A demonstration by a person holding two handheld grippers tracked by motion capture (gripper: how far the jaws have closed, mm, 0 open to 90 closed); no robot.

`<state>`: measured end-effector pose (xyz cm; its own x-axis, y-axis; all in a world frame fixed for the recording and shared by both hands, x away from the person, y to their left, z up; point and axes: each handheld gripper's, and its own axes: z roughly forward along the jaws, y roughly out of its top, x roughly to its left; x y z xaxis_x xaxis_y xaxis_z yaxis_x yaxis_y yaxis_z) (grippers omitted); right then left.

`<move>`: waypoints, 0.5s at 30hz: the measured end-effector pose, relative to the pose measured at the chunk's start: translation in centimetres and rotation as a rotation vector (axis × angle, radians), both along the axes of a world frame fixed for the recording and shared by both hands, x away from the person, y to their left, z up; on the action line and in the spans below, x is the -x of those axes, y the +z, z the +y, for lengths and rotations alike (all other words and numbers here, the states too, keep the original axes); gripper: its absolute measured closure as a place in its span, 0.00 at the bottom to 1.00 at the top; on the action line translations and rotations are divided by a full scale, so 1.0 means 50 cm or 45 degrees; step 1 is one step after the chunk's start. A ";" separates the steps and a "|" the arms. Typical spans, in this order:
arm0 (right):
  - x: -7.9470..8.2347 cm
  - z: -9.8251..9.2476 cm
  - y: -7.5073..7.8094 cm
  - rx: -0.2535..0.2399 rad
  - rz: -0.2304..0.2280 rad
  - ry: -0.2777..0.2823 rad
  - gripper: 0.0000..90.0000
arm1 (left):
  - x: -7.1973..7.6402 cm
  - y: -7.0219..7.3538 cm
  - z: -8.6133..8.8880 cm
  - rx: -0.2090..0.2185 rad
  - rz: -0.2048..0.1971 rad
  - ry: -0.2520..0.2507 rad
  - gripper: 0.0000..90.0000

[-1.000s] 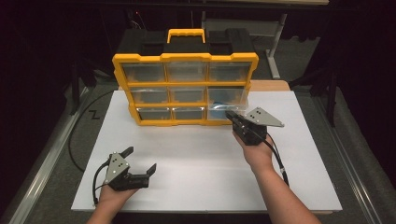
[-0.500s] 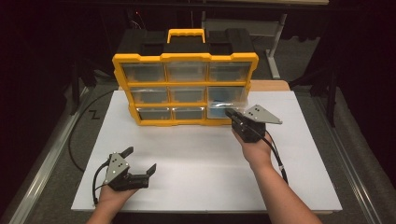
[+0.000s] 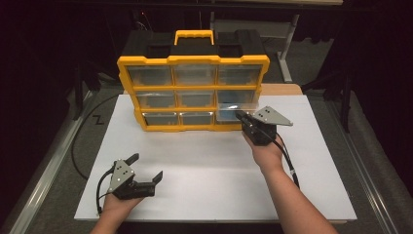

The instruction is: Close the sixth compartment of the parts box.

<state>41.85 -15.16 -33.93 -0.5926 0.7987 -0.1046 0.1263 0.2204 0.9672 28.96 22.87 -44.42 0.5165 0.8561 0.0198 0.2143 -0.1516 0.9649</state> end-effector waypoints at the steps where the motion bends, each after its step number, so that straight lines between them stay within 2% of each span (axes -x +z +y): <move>1: 0.000 0.000 0.000 0.000 0.000 0.000 1.00 | 0.000 0.000 0.000 0.000 0.000 0.000 0.00; 15: -0.029 0.008 0.002 0.002 0.003 -0.030 1.00 | 0.000 -0.001 0.000 -0.001 0.004 -0.003 0.00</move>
<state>43.29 -14.74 -33.83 -0.5740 0.8122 -0.1042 0.1340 0.2188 0.9665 28.98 22.87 -44.46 0.5185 0.8549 0.0190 0.2168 -0.1529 0.9642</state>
